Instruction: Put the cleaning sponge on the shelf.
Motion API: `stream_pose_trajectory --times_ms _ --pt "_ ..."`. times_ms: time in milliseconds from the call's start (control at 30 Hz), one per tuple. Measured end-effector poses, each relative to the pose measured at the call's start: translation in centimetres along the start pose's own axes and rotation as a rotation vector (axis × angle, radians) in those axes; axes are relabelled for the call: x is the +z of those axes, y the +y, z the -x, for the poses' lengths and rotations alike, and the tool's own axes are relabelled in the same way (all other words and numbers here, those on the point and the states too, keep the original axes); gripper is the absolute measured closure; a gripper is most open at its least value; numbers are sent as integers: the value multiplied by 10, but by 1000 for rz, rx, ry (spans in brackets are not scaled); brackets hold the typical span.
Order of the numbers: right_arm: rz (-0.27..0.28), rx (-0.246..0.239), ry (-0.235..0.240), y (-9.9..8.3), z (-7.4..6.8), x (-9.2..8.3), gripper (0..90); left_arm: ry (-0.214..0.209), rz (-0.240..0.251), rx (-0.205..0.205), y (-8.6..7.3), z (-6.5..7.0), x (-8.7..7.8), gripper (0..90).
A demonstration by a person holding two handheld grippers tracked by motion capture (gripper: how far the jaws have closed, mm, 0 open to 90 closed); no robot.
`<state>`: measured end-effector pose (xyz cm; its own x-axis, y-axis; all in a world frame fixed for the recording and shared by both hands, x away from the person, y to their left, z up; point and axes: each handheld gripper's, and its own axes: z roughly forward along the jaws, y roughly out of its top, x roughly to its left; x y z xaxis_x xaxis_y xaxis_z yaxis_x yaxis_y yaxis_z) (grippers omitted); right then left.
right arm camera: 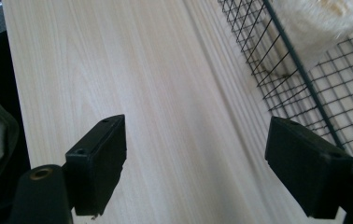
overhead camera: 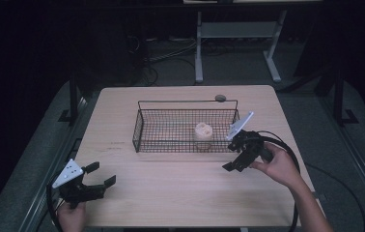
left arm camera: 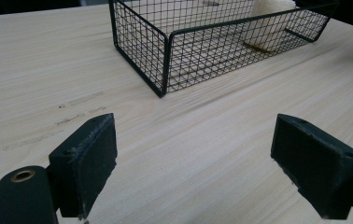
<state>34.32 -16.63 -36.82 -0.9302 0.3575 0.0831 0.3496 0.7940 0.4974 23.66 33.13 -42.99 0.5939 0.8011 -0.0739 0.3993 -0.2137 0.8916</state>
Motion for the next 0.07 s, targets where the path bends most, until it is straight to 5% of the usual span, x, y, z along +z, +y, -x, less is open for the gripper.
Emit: stream_pose_trajectory --times_ms 67 --pt "12 6 0 -6 -3 1 201 -1 1 -1 0 0 0 139"
